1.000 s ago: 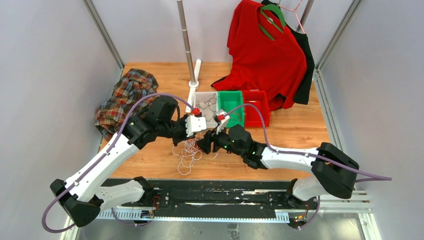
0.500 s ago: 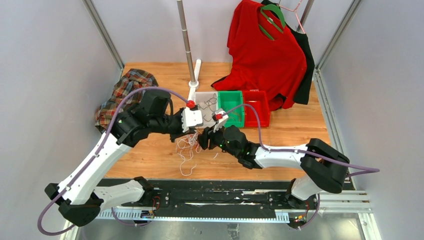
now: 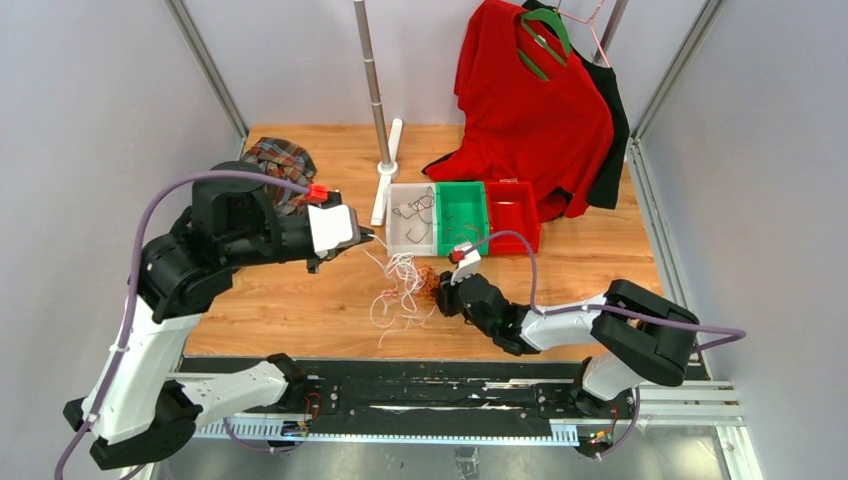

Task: Untangle the cables
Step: Untie the cable.

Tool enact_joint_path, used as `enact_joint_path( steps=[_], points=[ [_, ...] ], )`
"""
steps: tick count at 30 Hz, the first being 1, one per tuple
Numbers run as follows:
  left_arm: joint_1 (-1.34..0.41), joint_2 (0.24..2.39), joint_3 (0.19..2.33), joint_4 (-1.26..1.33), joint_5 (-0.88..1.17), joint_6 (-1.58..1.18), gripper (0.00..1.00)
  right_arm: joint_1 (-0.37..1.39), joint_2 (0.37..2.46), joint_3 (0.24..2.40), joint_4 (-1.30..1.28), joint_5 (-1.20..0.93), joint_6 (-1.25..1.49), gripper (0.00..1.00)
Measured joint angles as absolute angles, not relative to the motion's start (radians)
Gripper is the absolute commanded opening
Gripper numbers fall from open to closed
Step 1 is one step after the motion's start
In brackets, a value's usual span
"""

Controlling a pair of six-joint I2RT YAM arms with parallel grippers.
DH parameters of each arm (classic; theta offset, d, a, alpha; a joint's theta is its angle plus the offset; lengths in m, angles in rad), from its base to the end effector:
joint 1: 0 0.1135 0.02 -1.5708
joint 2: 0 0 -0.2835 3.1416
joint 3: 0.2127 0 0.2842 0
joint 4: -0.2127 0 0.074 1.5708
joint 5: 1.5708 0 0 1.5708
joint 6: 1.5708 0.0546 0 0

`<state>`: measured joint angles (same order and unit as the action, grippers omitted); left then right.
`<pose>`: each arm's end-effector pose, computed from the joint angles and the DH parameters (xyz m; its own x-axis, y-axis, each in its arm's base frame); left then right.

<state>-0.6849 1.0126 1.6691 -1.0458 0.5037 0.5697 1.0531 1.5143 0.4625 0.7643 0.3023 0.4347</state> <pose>0.1119 -0.1254 0.5248 0.2379 0.4157 -0.8779 0.9163 0.2038 0.3448 0.1699 0.2655 0.1493 -0.4171 0.0800 -0.9053 -0.5652 0.7573 0.3273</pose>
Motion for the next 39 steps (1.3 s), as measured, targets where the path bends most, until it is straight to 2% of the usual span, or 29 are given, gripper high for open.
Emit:
enact_joint_path(
  steps=[6, 14, 18, 22, 23, 25, 28, 31, 33, 39],
  points=[
    [-0.685, 1.007, 1.729, -1.073, 0.438, 0.621, 0.0, 1.053, 1.431, 0.406, 0.708, 0.36, 0.434, 0.08],
    [-0.689, 1.096, 2.058, -1.079, 0.245, 0.774, 0.01, 1.053, 1.392, 0.361, 0.648, 0.423, 0.434, 0.01],
    [-0.689, 1.1, 2.13, -0.963, 0.14, 0.831, 0.0, 1.053, 1.392, 0.358, 0.598, 0.448, 0.434, 0.01],
    [-0.69, 1.073, 2.094, -0.805, 0.04, 0.863, 0.01, 1.053, 1.389, 0.358, 0.554, 0.456, 0.434, 0.01],
    [-0.69, 1.066, 2.078, -0.771, 0.023, 0.866, 0.0, 1.053, 1.385, 0.358, 0.544, 0.456, 0.434, 0.03],
    [-0.69, 1.055, 2.049, -0.728, 0.009, 0.868, 0.0, 1.053, 1.366, 0.358, 0.522, 0.454, 0.428, 0.17],
    [-0.69, 1.03, 1.993, -0.73, 0.027, 0.859, 0.0, 1.053, 1.302, 0.383, 0.444, 0.445, 0.408, 0.28],
    [-0.69, 0.982, 1.885, -0.741, 0.049, 0.836, 0.0, 1.053, 1.222, 0.446, 0.373, 0.424, 0.372, 0.52],
    [-0.69, 0.956, 1.821, -0.757, 0.067, 0.82, 0.0, 1.053, 1.167, 0.495, 0.338, 0.403, 0.345, 0.65],
    [-0.69, 0.913, 1.691, -0.837, 0.165, 0.762, 0.0, 1.053, 1.023, 0.648, 0.253, 0.305, 0.266, 0.68]
  ],
)
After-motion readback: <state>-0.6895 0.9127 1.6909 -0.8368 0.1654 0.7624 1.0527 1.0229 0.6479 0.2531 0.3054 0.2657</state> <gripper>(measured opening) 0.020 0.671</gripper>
